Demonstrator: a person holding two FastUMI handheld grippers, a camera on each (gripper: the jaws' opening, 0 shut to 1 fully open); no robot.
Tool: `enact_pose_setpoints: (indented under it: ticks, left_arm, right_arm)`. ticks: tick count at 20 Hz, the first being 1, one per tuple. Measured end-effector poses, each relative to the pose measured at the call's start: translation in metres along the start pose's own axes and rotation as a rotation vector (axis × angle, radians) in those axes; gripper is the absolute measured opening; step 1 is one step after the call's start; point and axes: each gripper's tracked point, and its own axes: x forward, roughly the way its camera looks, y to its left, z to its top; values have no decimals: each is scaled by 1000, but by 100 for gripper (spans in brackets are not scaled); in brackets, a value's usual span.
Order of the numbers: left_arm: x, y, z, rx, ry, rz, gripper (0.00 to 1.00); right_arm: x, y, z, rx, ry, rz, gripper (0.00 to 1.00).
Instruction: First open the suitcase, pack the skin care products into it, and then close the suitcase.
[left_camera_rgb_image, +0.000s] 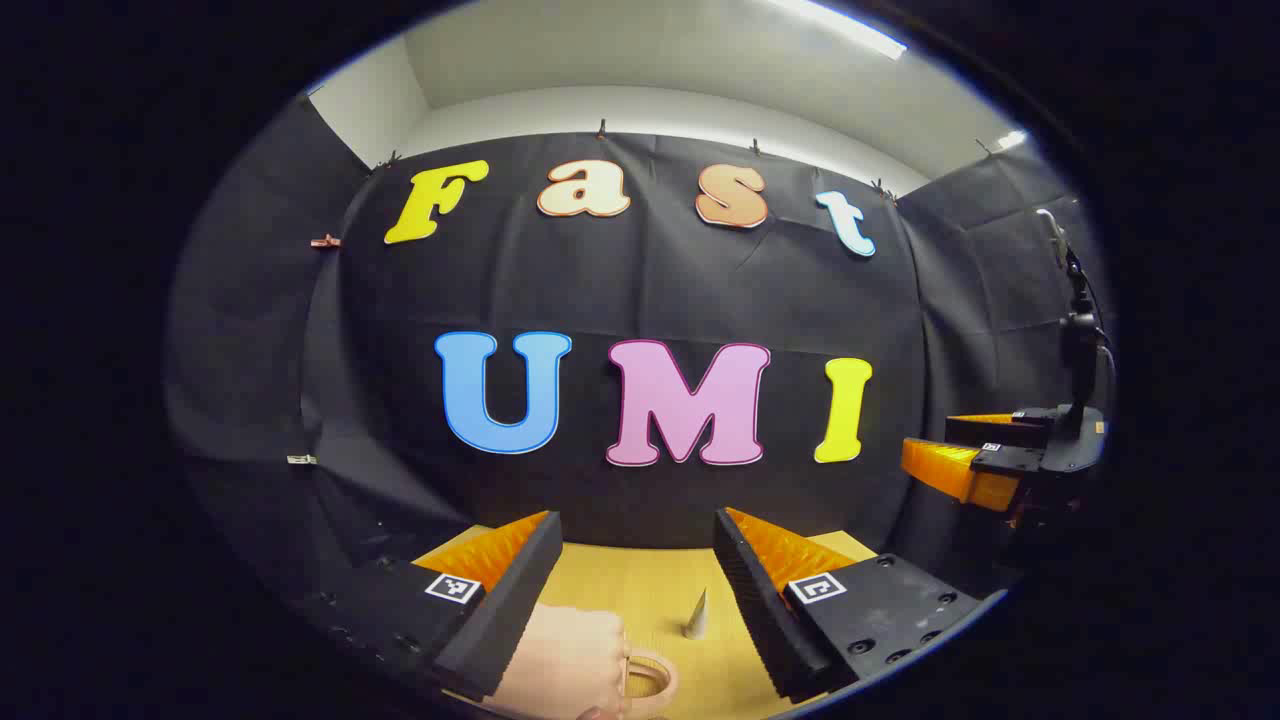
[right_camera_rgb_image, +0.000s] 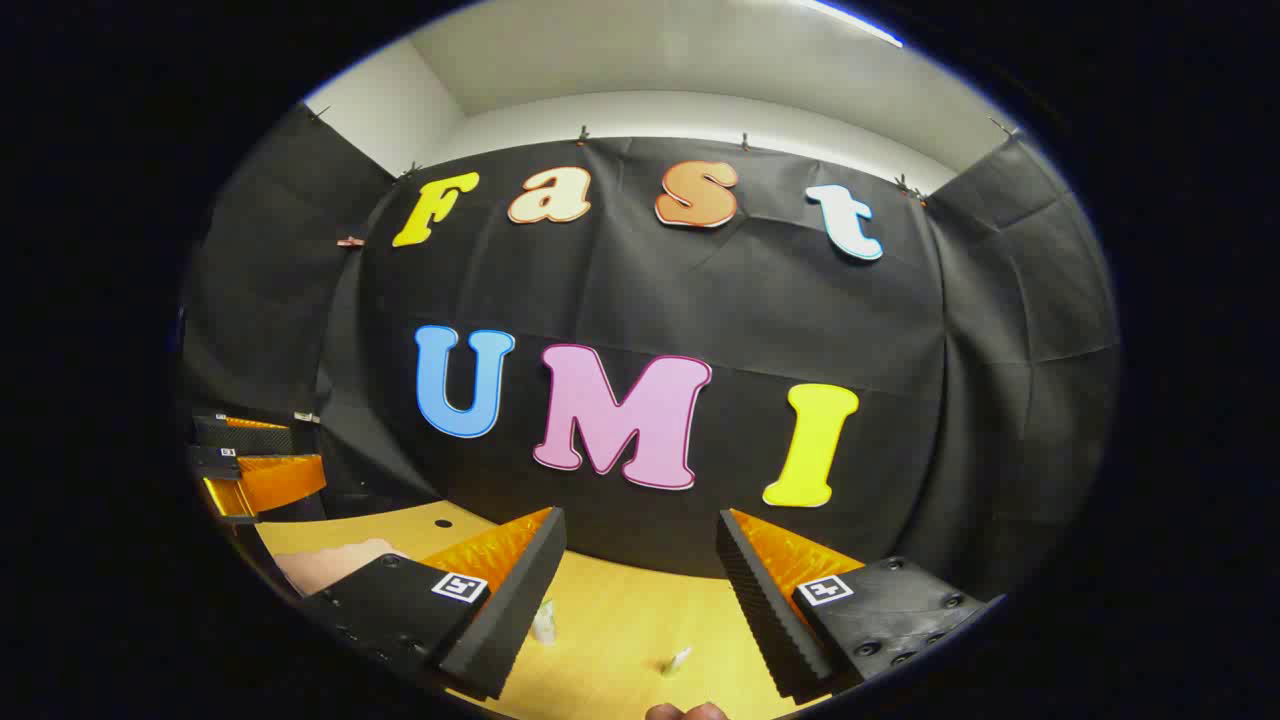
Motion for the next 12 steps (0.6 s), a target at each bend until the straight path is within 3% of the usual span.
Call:
enact_pose_setpoints:
  ticks: [7,12]
  left_arm:
    - [22,1,-10,-38,42,21,95]
    - [29,-12,-27,-39,92,-29,96]
  right_arm:
    - [10,-4,-12,0,12,17,96]
    - [11,-11,-21,-5,31,-1,96]
